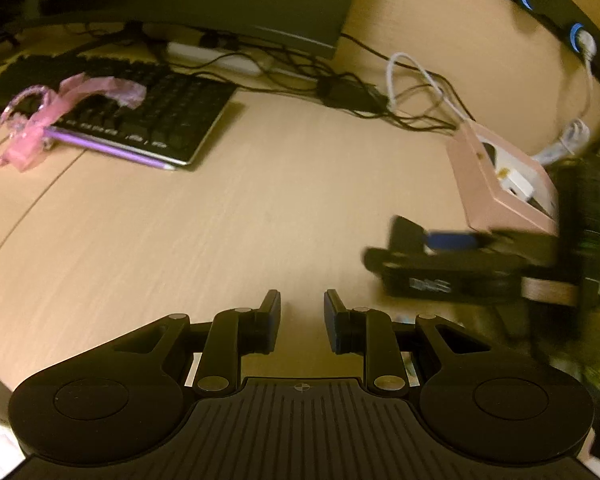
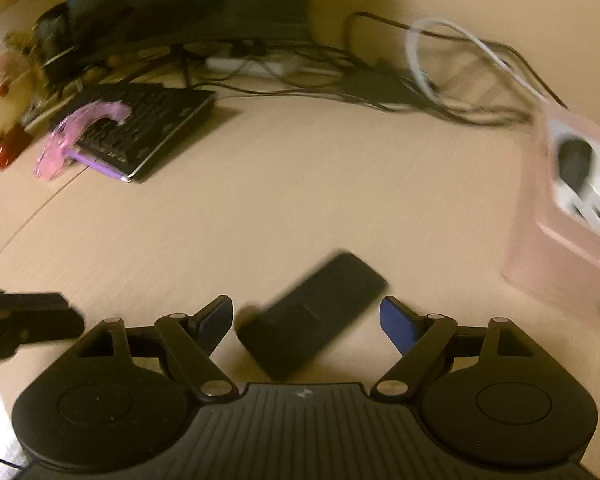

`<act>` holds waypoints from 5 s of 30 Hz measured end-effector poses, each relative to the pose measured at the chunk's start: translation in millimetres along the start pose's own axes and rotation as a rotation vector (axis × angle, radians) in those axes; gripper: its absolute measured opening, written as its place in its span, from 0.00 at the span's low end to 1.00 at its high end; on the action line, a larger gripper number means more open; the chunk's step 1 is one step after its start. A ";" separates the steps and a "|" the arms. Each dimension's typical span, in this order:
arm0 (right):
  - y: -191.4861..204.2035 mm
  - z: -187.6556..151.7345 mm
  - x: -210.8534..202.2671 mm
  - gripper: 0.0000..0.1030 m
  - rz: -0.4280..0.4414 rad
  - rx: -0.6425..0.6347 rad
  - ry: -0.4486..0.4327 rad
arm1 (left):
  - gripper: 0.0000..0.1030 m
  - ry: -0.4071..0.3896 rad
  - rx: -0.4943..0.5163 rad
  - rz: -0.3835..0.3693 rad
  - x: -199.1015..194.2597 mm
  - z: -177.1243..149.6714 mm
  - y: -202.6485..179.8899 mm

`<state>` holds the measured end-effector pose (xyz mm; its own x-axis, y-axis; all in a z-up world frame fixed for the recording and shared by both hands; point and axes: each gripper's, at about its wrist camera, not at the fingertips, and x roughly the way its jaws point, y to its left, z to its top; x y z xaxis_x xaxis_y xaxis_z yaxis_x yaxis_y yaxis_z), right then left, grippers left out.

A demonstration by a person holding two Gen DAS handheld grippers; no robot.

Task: Organize rigid objects
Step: 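Grasp the teal clip with left gripper while right gripper grasps the black phone, then carry the teal clip toward the box with left gripper while right holds the phone, then open the left gripper to drop the teal clip into the pink box, then lower the black phone into the pink box and open the right gripper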

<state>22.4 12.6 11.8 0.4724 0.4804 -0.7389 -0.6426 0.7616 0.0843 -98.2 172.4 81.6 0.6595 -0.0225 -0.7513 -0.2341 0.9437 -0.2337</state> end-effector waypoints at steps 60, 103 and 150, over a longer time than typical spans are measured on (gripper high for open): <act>-102.2 -107.2 -184.5 0.37 -0.278 0.248 -0.143 | 0.14 -0.024 0.623 -0.492 34.2 39.1 -137.4; -214.9 3.7 -108.7 0.52 -0.317 0.305 -0.154 | 0.18 0.065 0.215 -0.255 91.0 42.2 -95.2; -205.1 -28.6 -66.3 0.53 -0.416 0.248 -0.124 | 0.97 -0.096 0.348 -0.087 163.6 126.7 -138.1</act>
<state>105.7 -187.9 24.4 0.7358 0.1506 -0.6603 -0.2290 0.9728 -0.0334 132.5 80.3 69.2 0.7343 -0.0917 -0.6726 0.0714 0.9958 -0.0578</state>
